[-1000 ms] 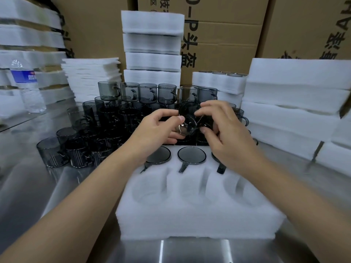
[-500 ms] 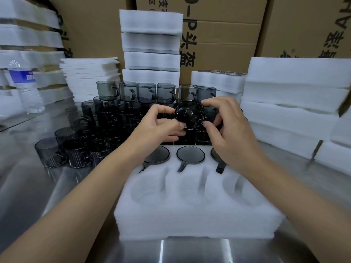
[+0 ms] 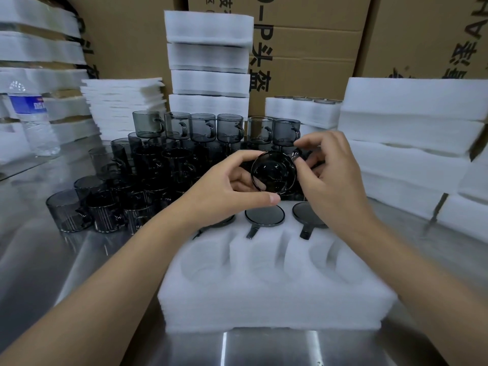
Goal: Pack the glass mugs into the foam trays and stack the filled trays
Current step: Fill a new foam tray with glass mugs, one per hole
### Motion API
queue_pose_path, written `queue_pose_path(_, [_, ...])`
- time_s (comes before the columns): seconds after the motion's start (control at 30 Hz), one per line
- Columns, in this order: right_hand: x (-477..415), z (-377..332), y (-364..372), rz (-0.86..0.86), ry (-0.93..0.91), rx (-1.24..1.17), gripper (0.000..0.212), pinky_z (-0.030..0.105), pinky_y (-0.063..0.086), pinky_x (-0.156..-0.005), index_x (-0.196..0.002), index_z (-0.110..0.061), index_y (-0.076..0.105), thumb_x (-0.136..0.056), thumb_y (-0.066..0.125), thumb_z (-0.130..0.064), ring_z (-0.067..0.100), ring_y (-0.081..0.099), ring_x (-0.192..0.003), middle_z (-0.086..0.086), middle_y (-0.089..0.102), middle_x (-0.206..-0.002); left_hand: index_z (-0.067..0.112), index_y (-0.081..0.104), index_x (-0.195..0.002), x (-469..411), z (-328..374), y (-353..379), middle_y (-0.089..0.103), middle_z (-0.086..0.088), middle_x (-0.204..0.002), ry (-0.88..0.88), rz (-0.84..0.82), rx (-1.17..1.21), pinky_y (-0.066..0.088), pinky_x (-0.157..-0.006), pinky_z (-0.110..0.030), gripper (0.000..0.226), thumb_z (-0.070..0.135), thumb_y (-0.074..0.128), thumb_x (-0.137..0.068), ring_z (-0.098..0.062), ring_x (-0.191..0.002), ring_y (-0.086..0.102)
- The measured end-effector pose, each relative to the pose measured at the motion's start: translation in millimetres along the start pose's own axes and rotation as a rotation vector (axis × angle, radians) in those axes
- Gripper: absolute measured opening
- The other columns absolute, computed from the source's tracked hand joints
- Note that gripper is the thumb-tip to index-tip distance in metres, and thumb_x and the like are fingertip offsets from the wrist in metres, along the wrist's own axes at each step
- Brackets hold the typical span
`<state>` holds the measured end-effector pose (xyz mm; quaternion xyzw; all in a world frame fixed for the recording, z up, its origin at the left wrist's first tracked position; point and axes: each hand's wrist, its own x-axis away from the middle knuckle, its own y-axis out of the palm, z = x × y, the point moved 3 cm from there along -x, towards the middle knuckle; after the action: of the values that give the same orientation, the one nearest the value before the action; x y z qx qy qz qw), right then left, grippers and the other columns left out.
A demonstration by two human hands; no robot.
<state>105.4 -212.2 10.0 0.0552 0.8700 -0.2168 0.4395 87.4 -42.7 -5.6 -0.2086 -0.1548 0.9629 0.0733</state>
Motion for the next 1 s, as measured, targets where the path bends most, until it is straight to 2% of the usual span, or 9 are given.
queue_pose_path(0.1, [-1.4, 1.8, 0.8, 0.004, 0.045, -0.029, 0.032, 0.012, 0.040, -0.067, -0.084, -0.037, 0.051, -0.086, 0.061, -0.007, 0.006, 0.051, -0.072, -0.004, 0.051, -0.095, 0.038, 0.057, -0.108, -0.1, -0.1, 0.6, 0.072, 0.005, -0.084, 0.018, 0.012, -0.019, 0.050, -0.071, -0.016, 0.058, 0.035, 0.084, -0.056, -0.006, -0.071, 0.067])
queue_pose_path(0.2, [-1.2, 5.1, 2.3, -0.014, 0.112, -0.110, 0.028, 0.015, 0.044, -0.066, -0.083, -0.038, 0.058, -0.086, 0.063, -0.011, 0.002, 0.055, -0.071, -0.011, 0.061, -0.086, 0.042, 0.061, -0.096, 0.2, -1.8, -0.5, 0.069, 0.006, -0.094, 0.035, 0.070, -0.070, 0.051, -0.073, -0.019, 0.057, 0.049, 0.084, -0.045, -0.010, -0.081, 0.068])
queue_pose_path(0.37, [1.3, 3.3, 3.5, -0.080, 0.144, -0.207, 0.033, 0.021, 0.051, -0.073, -0.098, -0.045, 0.061, -0.083, 0.058, -0.016, 0.004, 0.063, -0.087, -0.016, 0.068, -0.098, 0.043, 0.055, -0.096, 2.3, 2.8, -5.7, 0.054, 0.020, -0.107, 0.148, 0.240, -0.335, 0.039, -0.074, -0.005, 0.065, 0.070, 0.077, -0.041, 0.007, -0.099, 0.053])
queue_pose_path(0.53, [5.5, -3.3, 8.1, -0.243, 0.075, -0.211, 0.052, 0.021, 0.051, -0.072, -0.106, -0.052, 0.052, -0.069, 0.050, -0.016, 0.003, 0.058, -0.090, -0.020, 0.059, -0.112, 0.033, 0.054, -0.103, 3.2, 6.2, -9.2, 0.049, 0.014, -0.110, 0.254, 0.344, -0.402, 0.034, -0.075, -0.002, 0.060, 0.056, 0.079, -0.052, 0.005, -0.100, 0.050])
queue_pose_path(0.63, [6.7, -8.0, 9.2, -0.322, 0.004, -0.128, 0.056, 0.018, 0.050, -0.081, -0.120, -0.044, 0.046, -0.074, 0.059, -0.015, -0.006, 0.051, -0.109, -0.024, 0.049, -0.127, 0.029, 0.057, -0.101, 3.7, 5.9, -10.6, 0.051, 0.014, -0.107, 0.252, 0.373, -0.412, 0.035, -0.074, -0.004, 0.056, 0.052, 0.081, -0.055, 0.006, -0.095, 0.051])
queue_pose_path(0.73, [5.0, -13.9, 5.6, -0.347, -0.020, -0.020, 0.059, 0.018, 0.048, -0.085, -0.126, -0.034, 0.046, -0.075, 0.073, -0.023, -0.004, 0.051, -0.106, -0.014, 0.042, -0.131, 0.026, 0.063, -0.095, 4.8, 7.0, -11.7, 0.057, 0.012, -0.103, 0.217, 0.364, -0.394, 0.037, -0.073, -0.004, 0.052, 0.054, 0.081, -0.056, 0.005, -0.092, 0.055])
queue_pose_path(0.87, [5.2, -35.7, -2.8, -0.323, -0.013, 0.044, 0.059, 0.013, 0.045, -0.081, -0.121, -0.034, 0.052, -0.067, 0.071, -0.045, 0.000, 0.053, -0.094, -0.020, 0.047, -0.120, 0.030, 0.069, -0.077, 8.6, 22.1, -18.6, 0.065, 0.011, -0.086, 0.139, 0.267, -0.343, 0.051, -0.074, -0.022, 0.043, 0.065, 0.071, -0.052, -0.003, -0.080, 0.064])
queue_pose_path(0.93, [8.2, -48.3, -6.9, -0.312, 0.010, 0.049, 0.059, 0.011, 0.044, -0.076, -0.117, -0.041, 0.053, -0.062, 0.070, -0.055, -0.002, 0.054, -0.089, -0.025, 0.054, -0.106, 0.032, 0.073, -0.073, 11.3, 31.4, -26.9, 0.069, 0.007, -0.081, 0.090, 0.132, -0.326, 0.055, -0.075, -0.037, 0.040, 0.067, 0.068, -0.053, -0.015, -0.079, 0.067])
queue_pose_path(1.0, [13.1, -58.8, -7.9, -0.336, 0.050, 0.017, 0.065, 0.012, 0.046, -0.075, -0.116, -0.046, 0.053, -0.055, 0.070, -0.063, -0.002, 0.057, -0.086, -0.025, 0.059, -0.099, 0.030, 0.075, -0.075, 14.7, 36.8, -36.5, 0.071, -0.009, -0.085, 0.053, -0.035, -0.328, 0.050, -0.082, -0.053, 0.051, 0.075, 0.069, -0.051, -0.034, -0.086, 0.065])
